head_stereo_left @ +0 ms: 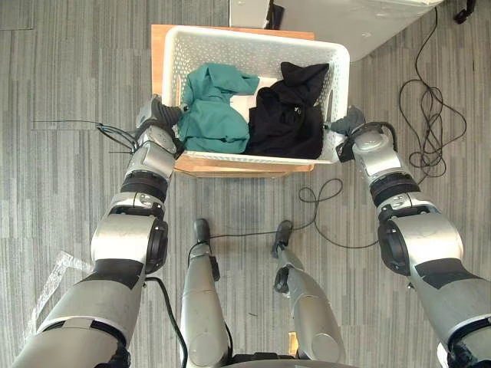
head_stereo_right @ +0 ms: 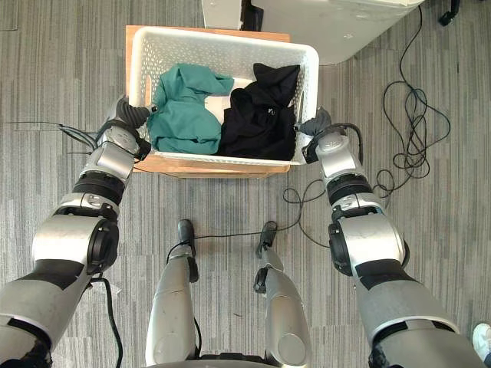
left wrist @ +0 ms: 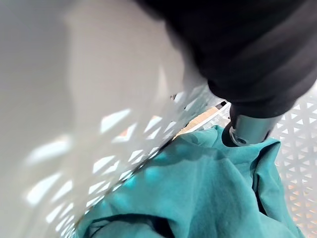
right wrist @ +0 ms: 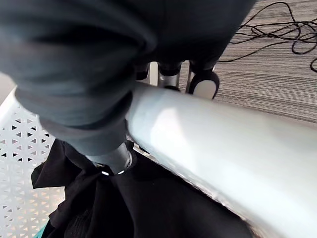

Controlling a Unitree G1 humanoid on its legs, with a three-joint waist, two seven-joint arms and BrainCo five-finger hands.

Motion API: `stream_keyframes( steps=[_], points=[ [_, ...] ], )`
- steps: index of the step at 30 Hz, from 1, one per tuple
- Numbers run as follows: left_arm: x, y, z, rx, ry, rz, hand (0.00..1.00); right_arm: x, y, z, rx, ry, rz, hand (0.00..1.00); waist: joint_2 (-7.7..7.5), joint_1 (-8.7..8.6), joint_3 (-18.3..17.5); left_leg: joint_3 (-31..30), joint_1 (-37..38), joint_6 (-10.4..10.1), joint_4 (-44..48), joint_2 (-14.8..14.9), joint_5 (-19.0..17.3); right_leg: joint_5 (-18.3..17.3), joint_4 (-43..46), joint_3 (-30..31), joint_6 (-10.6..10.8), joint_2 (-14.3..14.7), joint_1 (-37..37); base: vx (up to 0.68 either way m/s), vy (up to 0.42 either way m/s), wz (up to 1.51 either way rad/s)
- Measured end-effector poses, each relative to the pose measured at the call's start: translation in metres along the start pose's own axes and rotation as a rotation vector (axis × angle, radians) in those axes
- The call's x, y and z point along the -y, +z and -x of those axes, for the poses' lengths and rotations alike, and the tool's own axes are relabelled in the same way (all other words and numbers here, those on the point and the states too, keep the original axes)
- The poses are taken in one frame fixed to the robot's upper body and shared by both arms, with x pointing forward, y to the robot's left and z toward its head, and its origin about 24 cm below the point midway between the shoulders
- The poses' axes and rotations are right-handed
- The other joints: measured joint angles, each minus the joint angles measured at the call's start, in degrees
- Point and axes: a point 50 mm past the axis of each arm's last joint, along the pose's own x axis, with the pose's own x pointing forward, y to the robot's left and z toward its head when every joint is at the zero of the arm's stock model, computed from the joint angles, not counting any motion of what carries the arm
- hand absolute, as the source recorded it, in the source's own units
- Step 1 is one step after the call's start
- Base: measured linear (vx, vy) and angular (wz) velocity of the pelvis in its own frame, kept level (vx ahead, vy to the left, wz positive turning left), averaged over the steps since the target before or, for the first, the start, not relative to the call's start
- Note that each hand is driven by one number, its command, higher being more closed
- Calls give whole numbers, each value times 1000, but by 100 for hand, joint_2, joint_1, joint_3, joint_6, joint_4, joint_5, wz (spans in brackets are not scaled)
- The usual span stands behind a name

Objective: Pick up the laundry basket with both hands and put the clothes into the washing machine.

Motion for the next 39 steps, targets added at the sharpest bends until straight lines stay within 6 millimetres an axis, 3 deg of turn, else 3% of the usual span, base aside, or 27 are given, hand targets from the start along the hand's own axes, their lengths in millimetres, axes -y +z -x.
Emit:
stream_keyframes(
  steps=[5,8,10,11,13,16,22,30,35,39],
  points=[
    [9,-11,2,-23,-19,-14,100,0,-7,1,-7,-7,-9,100,0,-25,1,127,246,-1,-98,-10,8,-4,69,90,0,-47,93,43,-12,-7],
    [29,-30,11,-17,-58,-118,100,-8,-46,10,-65,-2,-22,100,3,-50,2,154,716,-12,-335,-112,40,-128,107,84,22,-148,456,83,8,14],
    [47,-40,27,74,-80,-156,100,-14,-89,29,-98,-10,-45,100,7,-27,5,156,1094,-13,-551,-235,60,-365,317,69,62,-258,667,96,20,21],
    [49,-42,33,104,-78,-158,100,-15,-100,35,-103,-13,-51,100,10,-16,6,146,1167,-12,-595,-282,72,-419,388,60,70,-292,695,124,29,22],
    [54,-52,60,203,-63,-125,100,-19,-131,63,-94,-30,-96,100,19,-13,6,141,1448,-5,-756,-385,87,-621,600,49,125,-396,823,126,19,20],
    [71,-71,97,254,-104,-58,100,-16,-161,95,-103,-70,-143,100,183,-61,-127,70,1788,6,-979,-538,80,-836,731,-35,203,-512,1082,108,17,25],
    [88,-100,153,201,-142,191,100,-15,-185,136,-98,-107,-208,100,486,-54,-569,58,2452,56,-1341,-690,66,-1068,779,-63,331,-635,1582,115,26,8],
    [117,-132,208,-37,-290,714,100,-37,-229,189,-265,-110,-288,100,577,-81,-1593,32,3414,60,-1896,-706,62,-1169,378,-224,396,-576,2515,100,-8,5],
    [131,-154,243,-173,-355,799,100,-47,-247,223,-356,-144,-372,100,643,-97,-1791,-34,3751,48,-1939,-667,43,-1180,207,-305,397,-511,2975,22,-12,9],
    [137,-170,270,-278,-397,815,100,-59,-251,243,-410,-113,-387,100,674,-39,-1854,-52,3610,115,-872,-473,-505,-1335,303,-260,307,-392,3245,-50,-24,-5]
  ],
)
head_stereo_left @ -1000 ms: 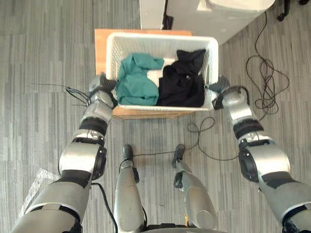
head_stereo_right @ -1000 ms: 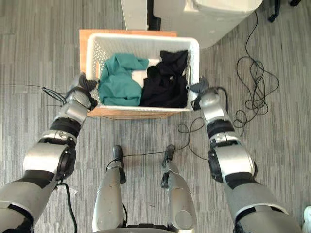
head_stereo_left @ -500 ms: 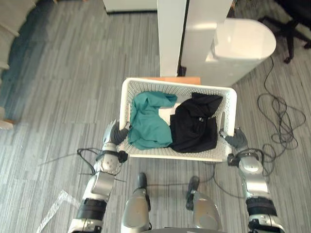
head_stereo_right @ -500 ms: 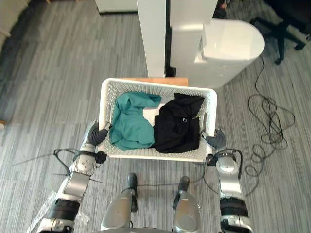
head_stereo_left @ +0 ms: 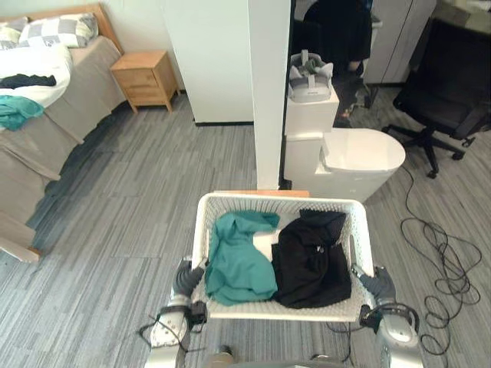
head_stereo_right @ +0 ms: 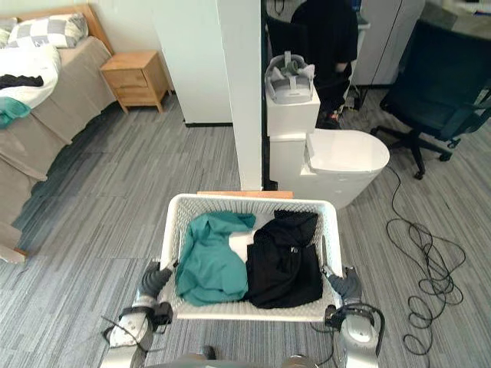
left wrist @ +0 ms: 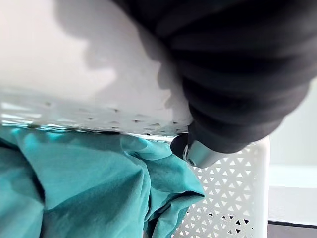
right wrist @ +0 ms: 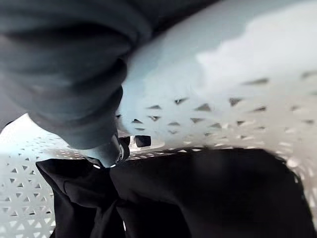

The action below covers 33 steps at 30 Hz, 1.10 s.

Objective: Pick up the laundry basket with both hands and put the clothes into the washing machine.

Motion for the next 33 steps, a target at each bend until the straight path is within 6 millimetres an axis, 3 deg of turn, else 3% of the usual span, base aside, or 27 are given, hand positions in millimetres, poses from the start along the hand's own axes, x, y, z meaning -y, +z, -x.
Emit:
stream_keyframes(
  steps=[1,3,5,7,9,10,12,13,14,15,16,17,18,19,20,21,23,24,25,26,27,28,29,30,32,33],
  points=[
    [0,-3,3,-12,-1,-2,100,1,-3,3,-14,0,1,100,-2,-4,-3,-145,-158,94,566,18,-161,-115,142,20,-31,-7,7,-135,0,-11],
    [0,-3,5,-13,-3,-2,100,0,-2,4,-12,6,5,100,-67,11,-20,-641,-360,56,1108,-49,-216,-185,234,201,-5,-81,-50,-140,55,-37],
    [1,1,8,5,4,18,100,2,10,3,37,11,33,100,41,156,-84,-1273,-573,10,2163,-201,-577,-195,590,727,12,-53,-399,-99,154,-105],
    [-3,5,15,29,22,33,100,-3,21,4,82,27,44,100,16,157,-215,-1467,-467,-86,2093,-291,-858,-192,819,1339,23,53,-825,-84,250,-152],
    [-5,8,16,50,32,50,100,-4,28,6,114,34,47,100,-53,119,-428,-1365,-373,-24,1593,-331,-1193,-64,893,1832,66,109,-1341,-102,238,-143],
    [-5,11,15,66,40,60,100,-5,33,6,135,33,43,100,-106,127,-462,-1034,-249,-83,1217,-373,-1414,127,983,2181,146,122,-1631,-120,175,-119],
    [-6,10,15,59,38,48,100,-5,29,11,121,31,42,100,-430,129,-397,-462,-191,41,1127,-599,-1354,446,723,2722,99,7,-1774,-197,214,-144],
    [-7,8,17,50,25,30,100,-2,24,16,105,25,45,100,-582,114,-446,-116,-246,170,1127,-704,-1342,856,271,3047,31,-48,-1803,-219,273,-130],
    [-7,9,17,50,21,22,100,-1,23,18,102,24,47,100,-643,99,-445,0,-282,228,1117,-701,-1335,1048,74,3143,-12,-76,-1815,-163,233,-112],
    [-9,10,16,54,18,12,100,-1,23,19,100,24,48,100,-752,-19,-428,257,-351,342,1147,-737,-1362,1367,-240,3199,-283,-107,-1860,-169,179,-116],
    [-11,10,16,54,20,3,100,-3,21,20,96,26,39,100,-773,-9,-452,621,-485,484,1121,-710,-1308,1497,-582,3079,-971,-100,-2005,-147,113,-124],
    [-10,11,15,55,20,3,100,-3,22,19,98,25,37,100,-866,-28,-508,904,-514,488,1127,-722,-1236,982,-608,2826,-903,-144,-2107,-212,132,-170],
    [-10,13,12,64,27,8,100,-4,25,16,110,25,36,100,-678,-6,-415,1346,-497,564,1051,-472,-1161,643,-194,2032,-728,-220,-2390,-168,112,-170],
    [-11,15,10,72,34,10,100,-6,27,13,114,29,29,100,-633,-43,-385,1659,-294,541,885,-302,-1055,658,964,1198,-819,-300,-2519,-142,111,-177],
    [-12,16,10,73,36,9,100,-7,26,13,110,28,25,100,-605,-69,-378,1882,-102,526,738,-258,-989,547,1561,912,-840,-344,-2496,-21,67,-170],
    [-13,16,10,74,49,10,100,-10,26,12,111,34,16,100,-542,-59,-368,2326,150,505,688,-152,-964,206,2541,662,-877,-449,-2320,-27,17,-169],
    [-17,18,9,81,74,14,100,-15,26,3,106,50,11,100,-612,-91,-440,3004,358,496,695,-101,-971,-592,3172,325,-1092,-752,-2086,-115,-69,-186],
    [-20,19,7,88,93,21,100,-21,28,-6,105,71,11,100,-643,-210,-494,3425,457,366,681,-75,-998,-880,3337,30,-1155,-1036,-2039,-97,-144,-210],
    [-22,21,5,94,116,36,100,-27,30,-15,100,85,9,100,-724,-234,-579,3853,516,180,785,-18,-1061,-999,2939,-241,-985,-1144,-1981,-50,-145,-205],
    [-24,21,5,93,128,37,100,-32,31,-20,98,98,9,100,-794,-241,-594,3992,476,38,828,-41,-1120,-1131,2463,-244,-628,-882,-1927,-58,-186,-240],
    [-22,12,0,52,138,63,100,-34,31,-28,82,104,22,100,-369,-157,-728,3918,391,9,445,76,-1098,-774,1522,15,-463,-254,-1901,-79,-146,-197],
    [-17,8,-1,38,129,77,100,-30,31,-30,79,93,34,100,-112,-157,-810,3909,349,15,145,166,-1033,-760,1268,-98,-471,-46,-1829,-23,-139,-222],
    [-15,11,-4,51,124,84,100,-27,34,-33,88,85,43,100,-88,-218,-755,4151,404,-57,45,204,-844,-767,1438,-64,-340,-83,-1869,68,-88,-163],
    [-17,14,-8,63,119,70,100,-29,31,-31,78,85,25,100,-240,-266,-721,4362,490,-129,221,220,-798,-459,1101,52,-256,-143,-1711,118,-173,-179],
    [-19,7,-14,21,109,60,100,-30,20,-29,33,80,3,100,-181,-371,-599,4383,476,-138,1552,1232,-892,-373,862,396,-540,570,-1487,181,-299,-141],
    [-19,7,-14,20,105,62,100,-29,18,-28,29,78,2,100,-185,-375,-538,4346,467,-46,2011,1515,-912,-382,831,503,-644,752,-1404,233,-278,-114]
  ],
)
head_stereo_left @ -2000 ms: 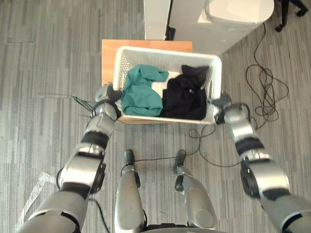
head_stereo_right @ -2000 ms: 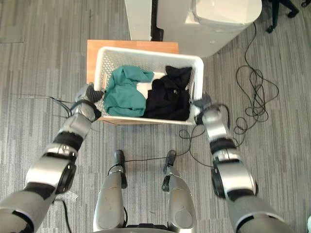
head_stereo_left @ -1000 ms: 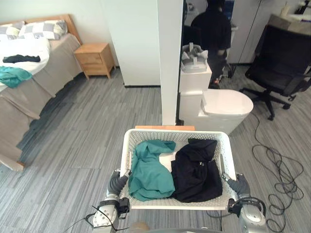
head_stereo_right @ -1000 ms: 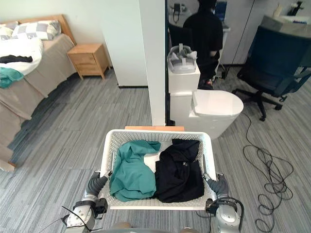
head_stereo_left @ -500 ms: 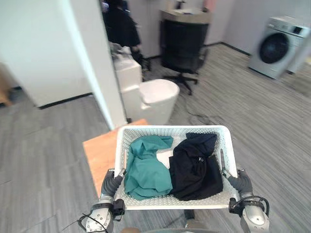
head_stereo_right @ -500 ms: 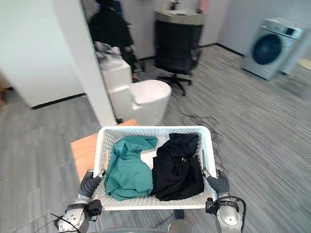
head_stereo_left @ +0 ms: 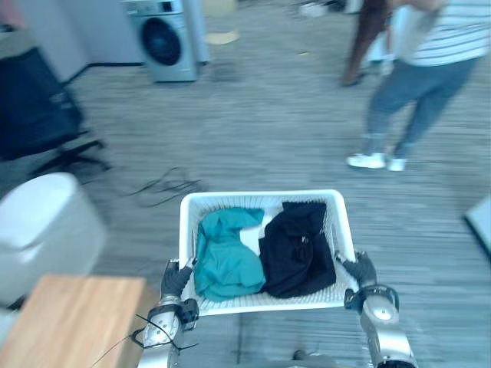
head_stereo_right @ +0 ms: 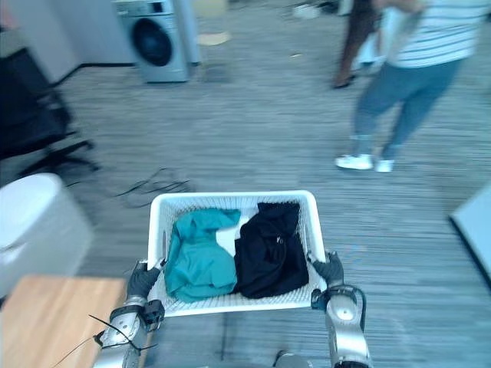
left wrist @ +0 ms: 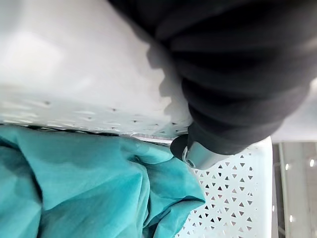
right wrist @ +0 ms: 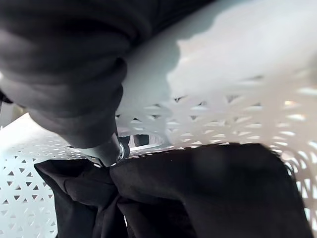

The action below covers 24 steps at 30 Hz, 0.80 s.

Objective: Pick up the laundry basket with both hands and put the clothes into the washing machine.

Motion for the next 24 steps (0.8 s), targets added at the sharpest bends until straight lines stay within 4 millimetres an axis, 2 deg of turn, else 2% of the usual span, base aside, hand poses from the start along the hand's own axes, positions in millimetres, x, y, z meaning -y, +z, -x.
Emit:
stream_keyframes(
  steps=[1,2,3,4,5,6,7,8,9,10,11,12,13,14,15,16,17,18,19,20,22,23,24],
  points=[
    [2,0,-1,-2,-11,1,100,2,-2,2,-5,-10,-2,100,32,17,175,-199,-192,848,1103,656,109,-78,-37,135,-170,328,225,226,-195,-97],
    [3,-4,0,-20,-22,1,100,5,-4,5,-11,-19,1,100,68,50,315,-947,-619,1918,2095,1080,724,-172,-67,323,-303,547,460,234,-176,-85],
    [3,-5,0,-26,-23,1,100,5,-5,5,-13,-19,1,100,-37,65,355,-1469,-855,1853,2509,1064,915,-230,-104,406,-363,570,594,233,-102,-62],
    [9,-8,2,-37,-30,26,100,10,0,5,3,-39,18,100,-35,122,498,-2362,-1397,1574,3195,647,743,-346,-118,616,-489,572,794,188,-29,-50],
    [11,-9,3,-42,-28,43,100,13,4,5,22,-46,31,100,-25,192,564,-2740,-1679,1326,3402,241,595,-374,-159,733,-531,533,865,210,17,-84],
    [14,-10,4,-46,-27,80,100,17,8,4,38,-45,50,100,-27,425,616,-3379,-2166,819,3312,-719,320,-385,-218,969,-527,398,891,222,69,-108],
    [13,-10,5,-44,-24,79,100,16,10,3,44,-36,56,100,-39,595,656,-3529,-2462,622,2730,-1333,152,-356,-370,1156,-467,313,989,317,99,-103],
    [12,-10,5,-42,-21,82,100,13,11,3,48,-28,54,100,-5,662,681,-3434,-2561,657,2380,-1395,130,-342,-496,1183,-436,306,1105,317,83,-51],
    [6,-9,4,-38,-15,73,100,9,11,4,50,-15,47,100,39,638,721,-3269,-2701,695,1658,-1413,109,-361,-697,1157,-329,294,1362,472,67,4],
    [3,-8,6,-34,-3,75,100,7,13,6,56,-7,47,100,53,623,715,-2966,-2763,669,740,-1336,140,-391,-846,1103,-168,261,1608,426,61,21],
    [3,-7,8,-29,0,79,100,6,14,7,64,-4,45,100,56,624,712,-2853,-2766,615,239,-1340,192,-436,-898,1073,-90,235,1700,531,107,30],
    [4,-4,10,-15,2,89,100,10,20,7,90,-6,58,100,96,648,668,-2893,-2740,311,-962,-1486,563,-535,-1010,929,61,187,1809,475,168,23],
    [7,-2,10,-4,6,103,100,10,24,5,108,-7,59,100,27,678,629,-2982,-2729,412,-1160,-1713,1152,-636,-1127,945,198,18,1939,501,203,19],
    [7,0,10,5,13,109,100,9,29,3,122,-4,58,100,25,675,609,-2998,-2727,544,-1160,-1865,1266,-692,-1111,944,287,-80,1964,539,254,14],
    [8,3,10,18,23,125,100,7,33,0,136,1,57,100,-28,677,605,-3036,-2723,1032,-1139,-2057,1318,-799,-852,944,466,-261,1907,545,278,22],
    [6,3,10,22,29,119,100,5,32,-2,129,8,52,100,-107,652,620,-2976,-2577,1235,-1087,-2248,1165,-925,-100,977,677,-485,1690,652,328,25],
    [3,2,11,16,31,105,100,3,27,-3,109,15,50,100,-174,652,658,-2935,-2287,1272,-1096,-2403,929,-909,1202,1008,760,-697,1284,545,270,21],
    [1,2,11,13,35,90,100,2,24,-3,95,18,43,100,-243,651,684,-2916,-2096,1295,-1105,-2508,793,-761,2018,998,914,-829,1057,550,241,14],
    [-4,1,12,7,46,76,100,-2,18,-2,73,24,28,100,-343,643,724,-2922,-1789,1322,-1125,-2666,571,-257,3122,1006,949,-1036,687,544,189,32],
    [-9,-2,15,-10,58,46,100,-8,11,0,46,33,9,100,-422,526,764,-3054,-1258,1383,-1097,-2826,228,84,4711,1086,884,-1149,198,658,174,44],
    [-12,-3,16,-16,58,29,100,-9,4,4,26,39,0,100,-340,420,790,-3248,-834,1413,-1158,-2833,62,0,5321,1013,745,-1091,-110,563,99,56],
    [-14,-2,17,-12,57,19,100,-13,1,7,17,54,-10,100,-284,313,782,-3416,-399,1374,-1460,-2832,-6,-172,5381,805,463,-1077,-598,439,64,52],
    [-13,0,16,-5,53,15,100,-13,2,7,20,51,-16,100,-274,286,787,-3488,-255,1352,-1579,-2828,-20,-226,5254,740,396,-1075,-822,540,58,55]
  ],
)
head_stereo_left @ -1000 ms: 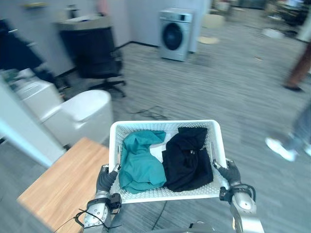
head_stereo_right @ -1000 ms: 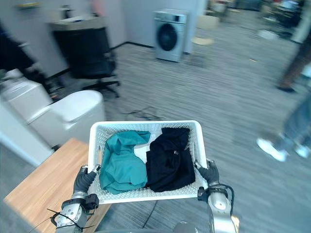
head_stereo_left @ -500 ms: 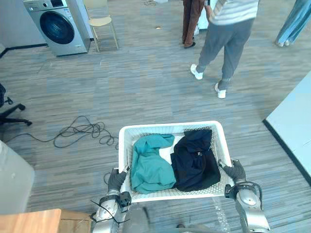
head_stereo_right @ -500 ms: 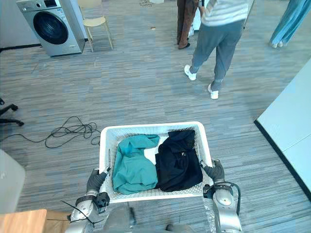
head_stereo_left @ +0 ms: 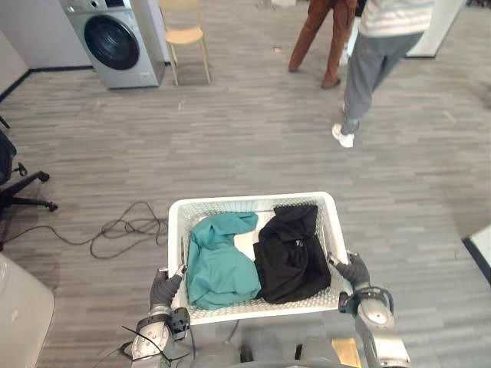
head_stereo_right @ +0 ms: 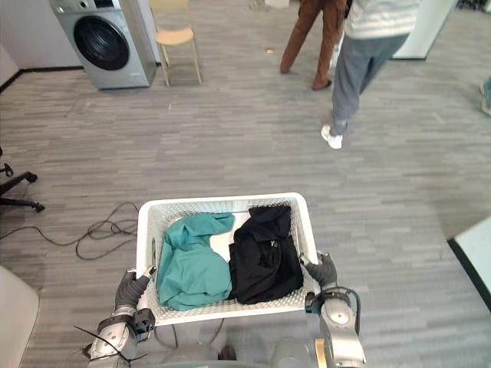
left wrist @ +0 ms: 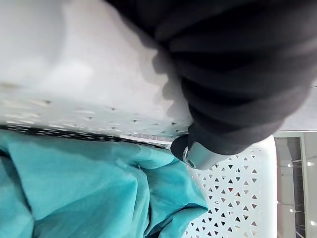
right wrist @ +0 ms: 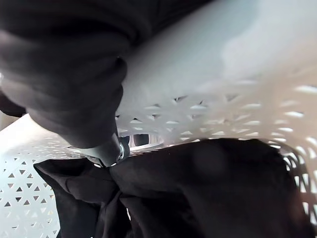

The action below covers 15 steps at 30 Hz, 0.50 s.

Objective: Pick up the laundry basket with both hands and put the clothes into the washing machine.

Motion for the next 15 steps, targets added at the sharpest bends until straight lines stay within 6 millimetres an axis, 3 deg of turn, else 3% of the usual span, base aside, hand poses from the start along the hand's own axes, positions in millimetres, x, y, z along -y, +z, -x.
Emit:
stream_keyframes(
  steps=[3,4,5,6,7,8,10,11,12,13,14,15],
  points=[
    [6,11,0,46,-38,-14,100,7,5,10,32,-38,-31,100,64,-116,31,-367,609,-253,-430,101,-140,-101,-2154,-393,25,64,-571,551,-1,59],
    [7,15,0,63,-53,-21,100,9,4,14,37,-48,-47,100,62,-116,2,-408,818,-447,-539,134,-255,204,-3781,-494,31,154,-514,588,-89,39],
    [7,17,0,70,-58,-27,100,9,4,15,39,-49,-55,100,8,-117,-38,-416,899,-550,-573,118,-318,415,-4518,-508,5,205,-471,711,-147,43],
    [7,18,-1,72,-59,-32,100,9,4,17,40,-50,-58,100,-121,-115,-120,-452,1245,-823,-709,93,-499,873,-5280,-480,-144,244,-459,626,-160,37],
    [7,17,0,69,-60,-35,100,10,3,18,36,-52,-57,100,-183,-134,-169,-529,1434,-934,-724,119,-568,1131,-5145,-359,-322,295,-456,672,-205,55],
    [12,14,0,57,-66,-33,100,12,0,19,27,-60,-51,100,-79,-185,-264,-666,1646,-1057,-589,349,-644,1324,-4660,-271,-327,441,-405,699,-223,36],
    [17,14,0,60,-63,-7,100,18,8,20,60,-64,-33,100,304,-211,-366,-722,1276,-1102,657,818,-585,740,-4317,-551,-444,696,-194,746,-262,21],
    [18,15,0,64,-61,4,100,20,11,20,70,-65,-31,100,419,-229,-344,-747,1058,-1102,1290,963,-473,598,-4308,-615,-475,810,-54,649,-248,7],
    [20,15,0,67,-57,20,100,22,14,20,82,-64,-27,100,625,-229,-270,-754,563,-1017,2724,1284,219,409,-4400,-665,-578,1023,327,628,-199,-17],
    [20,14,1,63,-53,25,100,23,15,20,88,-61,-20,100,729,-175,-270,-761,101,-977,3762,1516,1479,289,-4574,-641,-643,1187,690,630,-168,-33],
    [19,14,1,62,-58,22,100,24,15,22,89,-73,-24,100,737,-73,-239,-851,-312,-1114,4693,1675,1809,223,-4828,-593,-680,1297,1050,603,-102,-42],
    [20,14,2,67,-67,23,100,25,15,22,88,-84,-27,100,759,-26,-216,-907,-929,-1030,5633,1736,1548,156,-5145,-469,-681,1375,1514,592,-75,-49]
  ],
)
